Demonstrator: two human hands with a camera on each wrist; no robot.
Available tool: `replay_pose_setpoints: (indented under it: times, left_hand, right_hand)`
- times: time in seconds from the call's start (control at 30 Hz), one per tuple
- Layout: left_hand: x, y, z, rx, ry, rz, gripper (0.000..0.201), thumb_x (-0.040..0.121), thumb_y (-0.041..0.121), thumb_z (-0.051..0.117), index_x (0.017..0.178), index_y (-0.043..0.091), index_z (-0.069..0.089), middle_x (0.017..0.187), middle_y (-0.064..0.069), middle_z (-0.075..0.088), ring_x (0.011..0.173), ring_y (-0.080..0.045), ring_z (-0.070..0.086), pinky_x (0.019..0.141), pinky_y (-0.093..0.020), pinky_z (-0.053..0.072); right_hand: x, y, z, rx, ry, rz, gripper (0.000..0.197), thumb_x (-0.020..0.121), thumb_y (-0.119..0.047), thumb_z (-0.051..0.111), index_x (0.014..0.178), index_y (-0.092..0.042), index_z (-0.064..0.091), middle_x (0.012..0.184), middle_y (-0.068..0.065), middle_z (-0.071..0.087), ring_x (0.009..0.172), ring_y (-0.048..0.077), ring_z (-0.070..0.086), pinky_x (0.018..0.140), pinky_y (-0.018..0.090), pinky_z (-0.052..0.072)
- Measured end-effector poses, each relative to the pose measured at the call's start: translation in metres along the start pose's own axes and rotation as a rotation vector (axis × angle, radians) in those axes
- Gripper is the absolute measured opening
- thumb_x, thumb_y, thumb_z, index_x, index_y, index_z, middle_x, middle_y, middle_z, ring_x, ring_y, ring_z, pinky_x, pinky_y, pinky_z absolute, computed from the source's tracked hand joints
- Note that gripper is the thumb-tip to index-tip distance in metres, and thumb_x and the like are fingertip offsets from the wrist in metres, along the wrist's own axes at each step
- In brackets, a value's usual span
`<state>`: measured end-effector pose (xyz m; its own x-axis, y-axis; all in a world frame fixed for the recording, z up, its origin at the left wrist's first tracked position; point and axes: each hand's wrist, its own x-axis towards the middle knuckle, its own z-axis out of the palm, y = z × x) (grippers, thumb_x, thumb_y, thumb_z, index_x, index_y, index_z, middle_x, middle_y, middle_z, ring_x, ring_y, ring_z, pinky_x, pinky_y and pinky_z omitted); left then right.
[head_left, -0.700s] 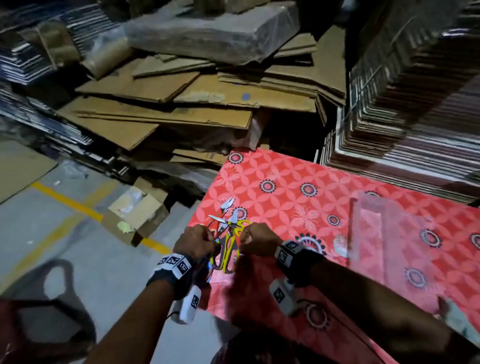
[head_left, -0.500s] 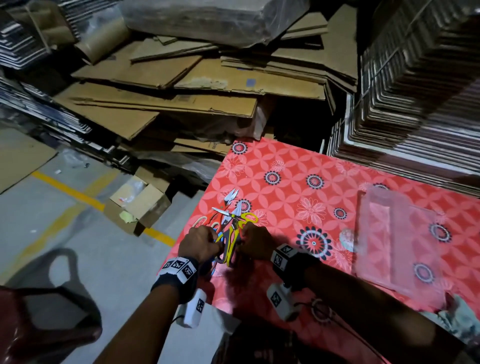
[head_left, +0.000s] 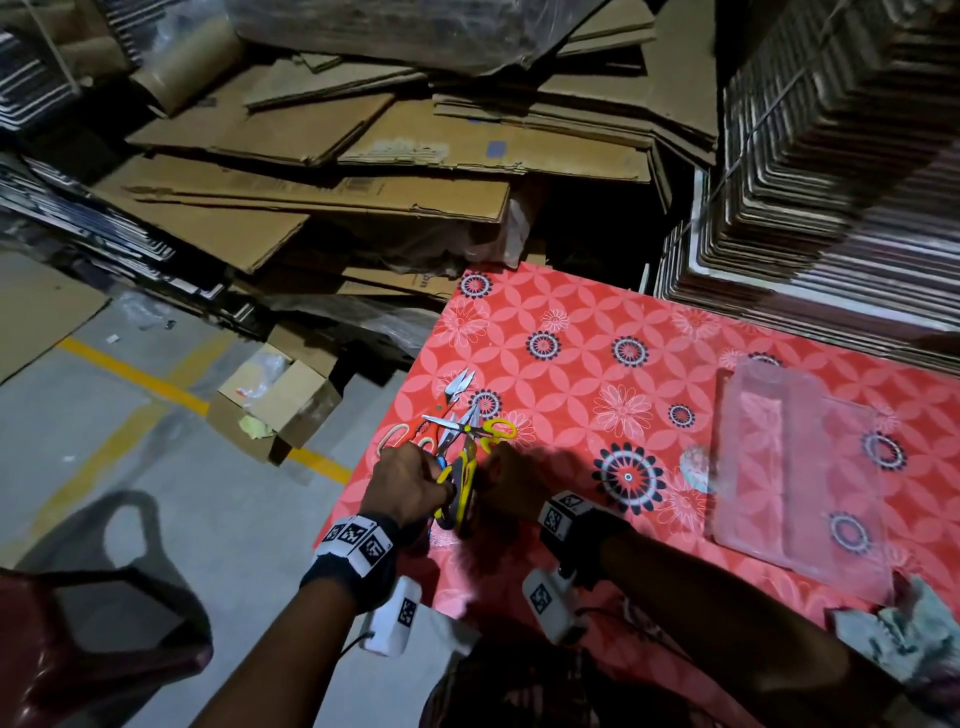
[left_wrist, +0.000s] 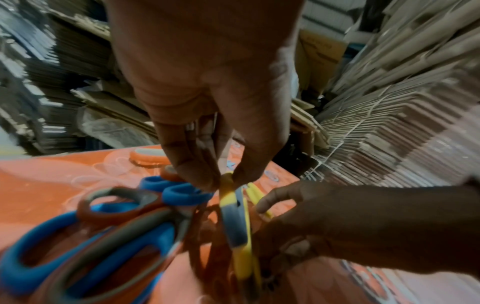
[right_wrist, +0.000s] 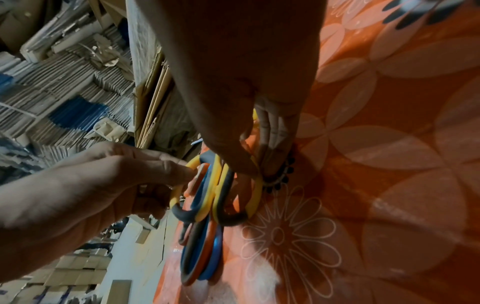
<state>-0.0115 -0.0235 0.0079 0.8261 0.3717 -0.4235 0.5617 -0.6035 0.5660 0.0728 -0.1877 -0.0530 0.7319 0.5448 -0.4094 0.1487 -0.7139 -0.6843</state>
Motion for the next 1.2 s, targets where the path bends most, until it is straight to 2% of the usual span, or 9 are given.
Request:
replay_pose_setpoints:
  times: [0.1, 0.2, 0.3, 0.37, 0.43, 0.57, 0.67, 0.9, 1.2]
  left_hand:
    - [-0.01, 0.009, -0.005, 0.022, 0.005, -0.007, 0.02, 0.068, 0.027, 0.075, 0.062, 0.007, 0.072, 0.055, -0.005, 0.064, 0.057, -0.022, 0.065, 0.052, -0.025, 0.046]
    - [-0.02, 0.013, -0.011, 0.006, -0.005, -0.041, 0.04, 0.056, 0.042, 0.063, 0.068, 0.006, 0.075, 0.06, -0.009, 0.069, 0.061, -0.023, 0.07, 0.058, -0.036, 0.058]
    - [-0.03, 0.012, -0.017, 0.0, -0.047, -0.11, 0.029, 0.06, 0.033, 0.069, 0.07, 0.007, 0.078, 0.061, -0.009, 0.07, 0.057, -0.019, 0.071, 0.057, -0.036, 0.062]
    - [-0.037, 0.007, -0.019, -0.016, -0.065, -0.14, 0.033, 0.056, 0.035, 0.069, 0.071, 0.007, 0.077, 0.06, -0.004, 0.069, 0.056, -0.016, 0.069, 0.059, -0.031, 0.062]
    - [-0.045, 0.002, -0.021, -0.028, -0.082, -0.163, 0.023, 0.064, 0.027, 0.072, 0.071, 0.006, 0.077, 0.06, -0.003, 0.07, 0.059, -0.014, 0.067, 0.063, -0.033, 0.06]
    - [-0.061, -0.005, -0.023, -0.086, -0.135, -0.199, 0.018, 0.073, 0.019, 0.073, 0.075, 0.003, 0.079, 0.063, -0.009, 0.071, 0.058, -0.021, 0.064, 0.069, -0.043, 0.062]
    - [-0.072, 0.003, -0.03, -0.234, -0.118, -0.212, 0.026, 0.066, 0.026, 0.077, 0.074, 0.002, 0.08, 0.072, -0.02, 0.075, 0.073, -0.037, 0.076, 0.076, -0.053, 0.063]
    - [-0.097, 0.035, -0.036, -0.492, -0.116, -0.224, 0.016, 0.083, 0.007, 0.084, 0.067, 0.007, 0.081, 0.067, -0.02, 0.074, 0.053, -0.022, 0.071, 0.054, -0.028, 0.061]
    - [-0.094, 0.062, 0.008, -0.662, -0.284, -0.096, 0.019, 0.095, -0.009, 0.06, 0.103, -0.002, 0.076, 0.085, -0.02, 0.077, 0.067, -0.018, 0.075, 0.062, -0.025, 0.061]
  right_hand:
    - [-0.005, 0.002, 0.002, 0.077, -0.033, -0.004, 0.03, 0.082, -0.008, 0.078, 0.094, -0.017, 0.052, 0.092, 0.004, 0.063, 0.091, 0.026, 0.064, 0.081, 0.04, 0.052]
    - [-0.016, 0.003, 0.004, 0.082, -0.032, -0.042, 0.024, 0.081, -0.04, 0.065, 0.079, -0.021, 0.051, 0.075, -0.004, 0.053, 0.071, 0.015, 0.05, 0.063, 0.028, 0.039]
    - [-0.025, 0.009, 0.004, 0.171, -0.06, -0.082, 0.059, 0.079, -0.049, 0.052, 0.084, 0.008, 0.068, 0.076, 0.014, 0.064, 0.065, 0.02, 0.052, 0.062, 0.033, 0.042]
    - [-0.037, 0.008, -0.002, 0.164, -0.153, -0.136, 0.072, 0.083, -0.062, 0.058, 0.09, 0.007, 0.074, 0.085, 0.017, 0.072, 0.072, 0.031, 0.065, 0.073, 0.045, 0.053]
    - [-0.046, 0.005, -0.009, 0.169, -0.193, -0.097, 0.05, 0.089, -0.053, 0.069, 0.096, -0.004, 0.076, 0.086, 0.009, 0.071, 0.079, 0.03, 0.067, 0.083, 0.047, 0.057]
    - [-0.059, 0.005, -0.016, 0.204, -0.207, -0.134, 0.033, 0.091, -0.025, 0.075, 0.085, 0.007, 0.074, 0.082, 0.023, 0.072, 0.067, 0.033, 0.065, 0.069, 0.052, 0.056]
    - [-0.066, -0.001, -0.031, 0.255, -0.209, -0.111, 0.012, 0.093, -0.008, 0.074, 0.095, 0.004, 0.076, 0.087, 0.02, 0.076, 0.068, 0.021, 0.068, 0.074, 0.041, 0.059]
    - [-0.083, -0.01, -0.075, 0.296, -0.123, -0.172, 0.014, 0.092, -0.014, 0.077, 0.092, -0.001, 0.081, 0.084, 0.013, 0.079, 0.073, 0.021, 0.075, 0.074, 0.038, 0.062]
    - [-0.119, 0.03, -0.097, 0.392, 0.166, -0.191, 0.004, 0.083, -0.005, 0.085, 0.085, -0.005, 0.082, 0.065, -0.008, 0.074, 0.056, 0.004, 0.067, 0.058, 0.021, 0.054]
